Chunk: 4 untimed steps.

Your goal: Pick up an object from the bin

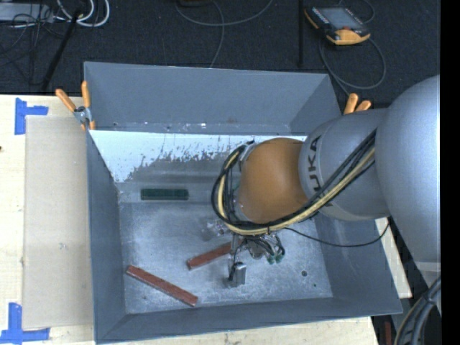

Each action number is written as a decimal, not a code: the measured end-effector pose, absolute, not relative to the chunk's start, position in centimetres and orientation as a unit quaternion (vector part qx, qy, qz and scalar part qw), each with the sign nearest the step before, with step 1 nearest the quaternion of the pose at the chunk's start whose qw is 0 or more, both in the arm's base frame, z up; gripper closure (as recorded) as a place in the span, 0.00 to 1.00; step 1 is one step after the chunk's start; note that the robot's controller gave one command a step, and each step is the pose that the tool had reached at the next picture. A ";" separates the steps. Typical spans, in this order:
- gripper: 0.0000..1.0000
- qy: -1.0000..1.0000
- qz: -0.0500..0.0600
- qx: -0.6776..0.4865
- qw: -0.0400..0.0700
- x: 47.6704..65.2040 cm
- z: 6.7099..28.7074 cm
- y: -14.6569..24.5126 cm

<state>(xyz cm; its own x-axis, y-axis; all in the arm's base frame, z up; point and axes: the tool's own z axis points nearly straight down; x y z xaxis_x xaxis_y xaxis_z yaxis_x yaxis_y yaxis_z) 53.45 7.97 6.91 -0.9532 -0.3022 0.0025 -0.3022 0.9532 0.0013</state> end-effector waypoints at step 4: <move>1.00 -0.888 0.000 0.461 0.002 53.7 15.2 -2.2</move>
Offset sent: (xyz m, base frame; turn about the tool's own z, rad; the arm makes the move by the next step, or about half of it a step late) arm 0.0000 0.0000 0.0000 0.0000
